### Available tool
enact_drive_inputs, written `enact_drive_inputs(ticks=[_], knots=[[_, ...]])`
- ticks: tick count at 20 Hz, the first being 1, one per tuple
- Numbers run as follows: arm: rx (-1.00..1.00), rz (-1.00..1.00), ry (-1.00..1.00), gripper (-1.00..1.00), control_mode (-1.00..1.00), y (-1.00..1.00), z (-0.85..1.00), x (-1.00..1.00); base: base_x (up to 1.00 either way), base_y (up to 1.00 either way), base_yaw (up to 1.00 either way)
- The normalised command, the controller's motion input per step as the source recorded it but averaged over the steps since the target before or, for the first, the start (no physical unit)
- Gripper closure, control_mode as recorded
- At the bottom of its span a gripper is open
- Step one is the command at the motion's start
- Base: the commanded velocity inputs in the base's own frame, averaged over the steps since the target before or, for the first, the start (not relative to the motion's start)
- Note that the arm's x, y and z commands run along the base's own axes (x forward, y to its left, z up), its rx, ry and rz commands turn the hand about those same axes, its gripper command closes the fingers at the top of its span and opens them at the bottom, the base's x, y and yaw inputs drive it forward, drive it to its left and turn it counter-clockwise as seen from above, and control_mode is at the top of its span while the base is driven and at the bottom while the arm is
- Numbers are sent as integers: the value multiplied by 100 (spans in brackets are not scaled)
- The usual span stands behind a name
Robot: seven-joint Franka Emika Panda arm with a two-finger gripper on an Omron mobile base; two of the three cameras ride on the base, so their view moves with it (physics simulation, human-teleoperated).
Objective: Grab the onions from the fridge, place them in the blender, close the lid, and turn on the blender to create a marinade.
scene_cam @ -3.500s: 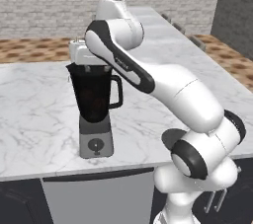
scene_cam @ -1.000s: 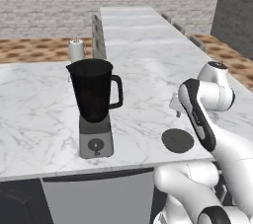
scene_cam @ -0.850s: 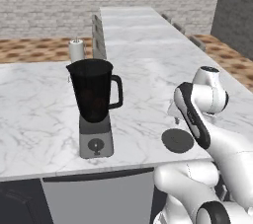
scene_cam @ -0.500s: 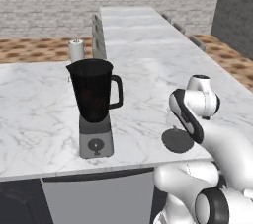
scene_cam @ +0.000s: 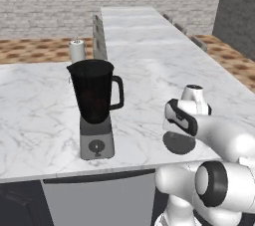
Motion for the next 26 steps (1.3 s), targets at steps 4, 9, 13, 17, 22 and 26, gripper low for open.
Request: enact_drive_inputs(ticks=[4, 9, 13, 17, 22, 26], knots=[[0, 0, 5, -100, -100, -7, -34, 25, 0, 0, 0], [0, 0, 3, -100, -100, -8, -46, 2, 0, 0, 0], [0, 0, 0, -100, -100, -4, -21, 21, 0, 0, 0], [0, 0, 0, -100, -100, 0, -3, 41, 0, 0, 0], [-1, 0, -1, -100, -100, 0, -33, 17, 0, 0, 0], [-3, 0, -13, -100, -100, -2, -60, 0, 0, 0, 0]])
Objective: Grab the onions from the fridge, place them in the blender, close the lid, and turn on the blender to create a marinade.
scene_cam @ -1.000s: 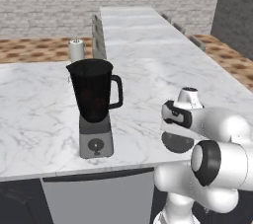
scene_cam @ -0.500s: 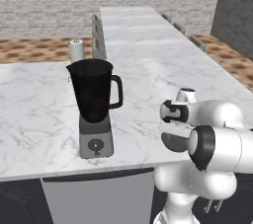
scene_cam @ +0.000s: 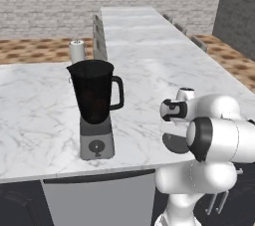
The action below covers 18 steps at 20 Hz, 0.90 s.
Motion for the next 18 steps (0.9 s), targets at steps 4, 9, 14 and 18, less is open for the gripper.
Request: enact_drive_inputs(ticks=[4, 9, 14, 18], knots=[[-4, 0, -27, -100, -100, -1, -72, -1, 0, 0, 0], [-2, 0, -7, -100, -100, 0, -62, 1, 0, 0, 0], [-1, 0, -22, 100, -100, 0, -63, -3, 0, 0, 0], [-1, 0, -25, 100, -100, 7, -57, 0, 0, 0, 0]])
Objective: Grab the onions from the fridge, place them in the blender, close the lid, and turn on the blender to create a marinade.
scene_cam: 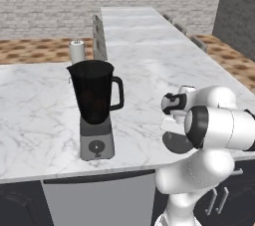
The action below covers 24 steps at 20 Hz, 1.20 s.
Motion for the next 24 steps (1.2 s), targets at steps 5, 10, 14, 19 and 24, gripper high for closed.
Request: enact_drive_inputs(ticks=[5, 10, 14, 19, 24], knots=[[0, 0, -19, 100, -100, 16, -56, 0, 0, 0, 0], [0, -5, -14, 100, -100, 37, -32, 0, 0, 0, 0], [0, -9, -3, 100, -100, 46, 0, 0, 0, 0, 0], [0, -10, 0, 100, -100, 19, 47, 0, 0, 0, 0], [0, -1, 2, 100, -100, 0, 100, 0, 0, 0, 0]])
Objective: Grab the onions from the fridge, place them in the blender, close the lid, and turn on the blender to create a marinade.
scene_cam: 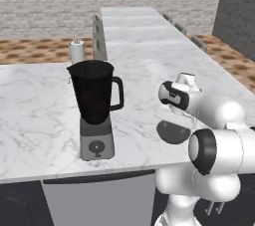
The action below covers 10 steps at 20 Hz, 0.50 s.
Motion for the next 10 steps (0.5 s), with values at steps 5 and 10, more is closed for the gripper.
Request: enact_drive_inputs(ticks=[5, 10], knots=[[0, 0, 0, 100, -100, 5, 100, -2, 0, 0, 0], [0, 0, -2, 100, -100, 25, 100, -8, 0, 0, 0]])
